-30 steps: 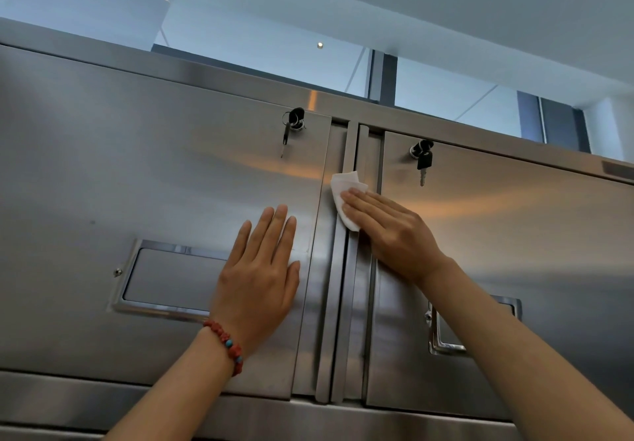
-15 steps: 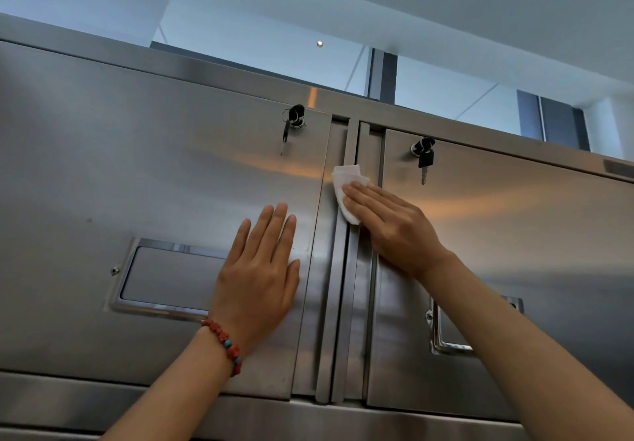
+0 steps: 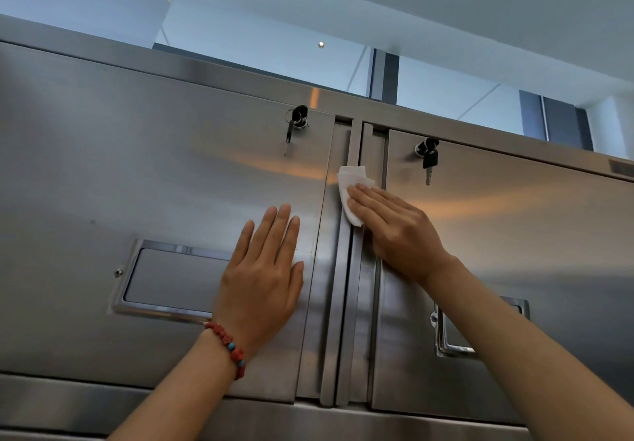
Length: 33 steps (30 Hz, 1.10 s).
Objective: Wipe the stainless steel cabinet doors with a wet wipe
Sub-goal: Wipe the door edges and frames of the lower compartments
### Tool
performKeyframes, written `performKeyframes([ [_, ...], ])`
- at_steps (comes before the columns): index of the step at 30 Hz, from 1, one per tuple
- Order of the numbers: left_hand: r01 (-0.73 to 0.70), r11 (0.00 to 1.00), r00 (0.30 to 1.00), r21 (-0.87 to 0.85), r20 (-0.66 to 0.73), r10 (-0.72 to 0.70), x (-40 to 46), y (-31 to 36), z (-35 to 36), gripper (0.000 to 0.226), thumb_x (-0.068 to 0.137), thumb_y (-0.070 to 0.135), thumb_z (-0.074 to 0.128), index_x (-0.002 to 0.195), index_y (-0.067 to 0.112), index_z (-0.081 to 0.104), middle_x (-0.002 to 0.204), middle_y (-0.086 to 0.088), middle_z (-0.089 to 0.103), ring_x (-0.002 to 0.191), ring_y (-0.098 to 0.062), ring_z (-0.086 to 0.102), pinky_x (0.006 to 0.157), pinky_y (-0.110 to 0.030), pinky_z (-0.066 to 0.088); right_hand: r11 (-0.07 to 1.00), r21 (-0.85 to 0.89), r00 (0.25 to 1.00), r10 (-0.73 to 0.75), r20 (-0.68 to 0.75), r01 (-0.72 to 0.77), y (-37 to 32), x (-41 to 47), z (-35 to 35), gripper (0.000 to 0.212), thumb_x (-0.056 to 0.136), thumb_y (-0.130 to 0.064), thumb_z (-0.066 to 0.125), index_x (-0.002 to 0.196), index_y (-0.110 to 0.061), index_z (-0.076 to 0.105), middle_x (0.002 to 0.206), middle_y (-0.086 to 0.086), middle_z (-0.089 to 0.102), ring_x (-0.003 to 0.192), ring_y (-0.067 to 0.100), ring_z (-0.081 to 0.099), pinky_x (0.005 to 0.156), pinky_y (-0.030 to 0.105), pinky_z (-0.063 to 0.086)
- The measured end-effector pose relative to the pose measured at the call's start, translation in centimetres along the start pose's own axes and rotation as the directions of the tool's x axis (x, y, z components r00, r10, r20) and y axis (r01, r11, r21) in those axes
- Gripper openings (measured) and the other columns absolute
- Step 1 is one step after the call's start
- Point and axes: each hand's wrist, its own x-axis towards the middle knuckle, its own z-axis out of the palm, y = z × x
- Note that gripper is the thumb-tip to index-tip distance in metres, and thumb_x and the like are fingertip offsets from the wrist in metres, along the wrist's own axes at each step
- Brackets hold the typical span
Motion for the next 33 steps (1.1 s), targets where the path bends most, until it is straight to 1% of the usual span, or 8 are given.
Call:
performKeyframes([
  [5, 0.002, 1.0, 1.0, 0.0, -0.006, -0.002, -0.1, 0.0, 0.0, 0.054, 0.094, 0.031, 0.026, 0.135, -0.001, 0.043, 0.143, -0.021, 0.038, 0.133, -0.034, 0.036, 0.106, -0.053, 0.033, 1.0, 0.013, 1.0, -0.009, 0.006, 0.009, 0.0, 0.0, -0.2, 0.033, 0.072, 0.011, 0.073, 0.105, 0.008, 0.068, 0.113, 0.024, 0.064, 0.107, 0.034, 0.062, 0.089, 0.046, 0.053],
  [9, 0.0, 1.0, 1.0, 0.005, -0.005, 0.0, 0.0, 0.0, 0.1, 0.054, 0.094, 0.031, 0.027, 0.135, -0.001, 0.043, 0.143, -0.021, 0.038, 0.133, -0.034, 0.036, 0.107, -0.052, 0.031, 1.0, 0.004, 0.999, 0.029, -0.026, -0.029, 0.2, 0.6, -0.1, 0.03, 0.074, 0.013, 0.064, 0.104, 0.008, 0.068, 0.112, 0.025, 0.064, 0.105, 0.036, 0.063, 0.084, 0.047, 0.054],
  [15, 0.004, 1.0, 1.0, 0.006, 0.003, -0.004, -0.1, 0.0, 0.0, 0.057, 0.098, 0.033, 0.017, 0.135, -0.001, 0.043, 0.143, -0.02, 0.038, 0.133, -0.034, 0.036, 0.107, -0.052, 0.031, 1.0, 0.002, 1.0, 0.03, -0.011, -0.03, -0.4, -0.2, 0.2, 0.034, 0.073, 0.009, 0.071, 0.107, 0.008, 0.067, 0.114, 0.025, 0.063, 0.106, 0.035, 0.062, 0.087, 0.047, 0.053],
  [17, 0.005, 1.0, 1.0, 0.003, 0.004, -0.005, 0.0, 0.0, 0.0, 0.058, 0.099, 0.034, 0.015, 0.135, -0.001, 0.043, 0.143, -0.02, 0.038, 0.133, -0.033, 0.036, 0.107, -0.052, 0.031, 1.0, -0.013, 1.0, 0.019, -0.022, -0.02, -0.1, 0.1, 0.3, 0.029, 0.078, 0.007, 0.065, 0.107, 0.007, 0.067, 0.114, 0.025, 0.063, 0.106, 0.035, 0.062, 0.087, 0.047, 0.053],
  [20, 0.007, 1.0, 1.0, 0.005, -0.002, -0.007, 0.0, 0.0, 0.0, 0.057, 0.099, 0.033, 0.016, 0.136, 0.0, 0.043, 0.144, -0.019, 0.038, 0.134, -0.032, 0.035, 0.108, -0.05, 0.031, 0.999, -0.023, 0.998, 0.03, -0.053, -0.031, 0.6, 0.9, 0.6, 0.029, 0.086, 0.003, 0.047, 0.105, 0.008, 0.068, 0.112, 0.024, 0.064, 0.105, 0.035, 0.063, 0.085, 0.047, 0.054],
  [22, 0.006, 1.0, 1.0, 0.005, -0.007, -0.006, -0.1, 0.0, 0.0, 0.056, 0.098, 0.032, 0.017, 0.135, -0.001, 0.043, 0.144, -0.019, 0.038, 0.134, -0.032, 0.035, 0.108, -0.05, 0.032, 0.999, -0.025, 0.996, 0.042, -0.073, -0.044, 1.0, 1.3, 0.8, 0.03, 0.085, 0.003, 0.045, 0.104, 0.008, 0.068, 0.112, 0.024, 0.065, 0.104, 0.035, 0.063, 0.084, 0.047, 0.054],
  [27, 0.003, 1.0, 1.0, 0.01, -0.018, -0.003, -0.1, 0.0, 0.1, 0.054, 0.094, 0.03, 0.028, 0.135, -0.001, 0.044, 0.143, -0.019, 0.038, 0.134, -0.033, 0.036, 0.107, -0.05, 0.032, 0.997, -0.018, 0.994, 0.072, -0.08, -0.074, 1.8, 2.1, 1.0, 0.029, 0.075, 0.013, 0.06, 0.102, 0.008, 0.069, 0.11, 0.024, 0.065, 0.102, 0.036, 0.064, 0.084, 0.048, 0.054],
  [33, 0.009, 1.0, 1.0, 0.01, -0.011, -0.009, -0.1, 0.0, 0.1, 0.054, 0.097, 0.032, 0.021, 0.136, 0.0, 0.043, 0.144, -0.019, 0.038, 0.134, -0.031, 0.035, 0.109, -0.047, 0.031, 0.992, -0.003, 0.989, 0.129, -0.068, -0.129, 1.3, 2.2, 1.0, 0.032, 0.07, 0.016, 0.069, 0.101, 0.008, 0.069, 0.11, 0.024, 0.065, 0.102, 0.036, 0.064, 0.085, 0.047, 0.054],
])
